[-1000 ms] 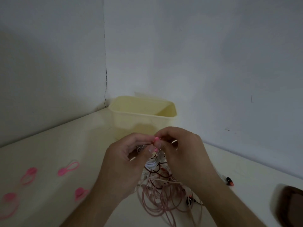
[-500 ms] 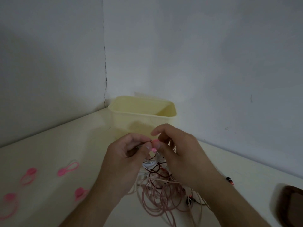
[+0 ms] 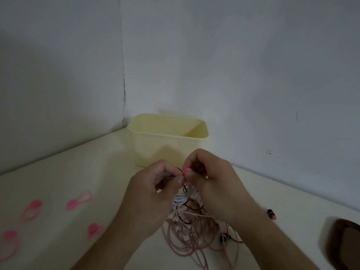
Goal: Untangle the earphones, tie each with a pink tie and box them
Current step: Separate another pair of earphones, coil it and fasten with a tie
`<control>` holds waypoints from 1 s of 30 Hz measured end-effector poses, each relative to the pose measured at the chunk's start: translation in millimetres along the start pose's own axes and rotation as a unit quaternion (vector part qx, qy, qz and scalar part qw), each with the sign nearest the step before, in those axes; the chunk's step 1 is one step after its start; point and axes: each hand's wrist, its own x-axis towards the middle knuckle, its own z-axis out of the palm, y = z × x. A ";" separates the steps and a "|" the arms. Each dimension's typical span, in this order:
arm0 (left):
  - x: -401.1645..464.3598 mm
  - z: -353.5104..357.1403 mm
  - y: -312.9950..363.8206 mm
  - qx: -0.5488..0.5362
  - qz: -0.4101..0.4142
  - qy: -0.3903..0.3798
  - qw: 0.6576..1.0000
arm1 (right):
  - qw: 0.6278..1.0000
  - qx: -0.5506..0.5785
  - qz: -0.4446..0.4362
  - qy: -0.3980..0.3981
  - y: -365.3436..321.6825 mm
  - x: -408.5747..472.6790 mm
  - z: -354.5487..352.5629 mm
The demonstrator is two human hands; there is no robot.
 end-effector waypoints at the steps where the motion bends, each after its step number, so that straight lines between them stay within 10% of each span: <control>1: -0.1 0.0 -0.8 0.007 0.003 -0.002 1.000 | 1.000 0.000 0.004 0.002 0.3 -0.3 0.7; 23: 8.8 0.2 3.4 -0.066 -0.054 0.063 0.994 | 0.994 -0.073 0.033 0.075 -4.5 5.2 -5.4; 30: 57.7 -16.3 15.9 0.237 -0.111 0.018 0.965 | 0.984 0.014 0.060 0.169 -0.4 9.1 -20.8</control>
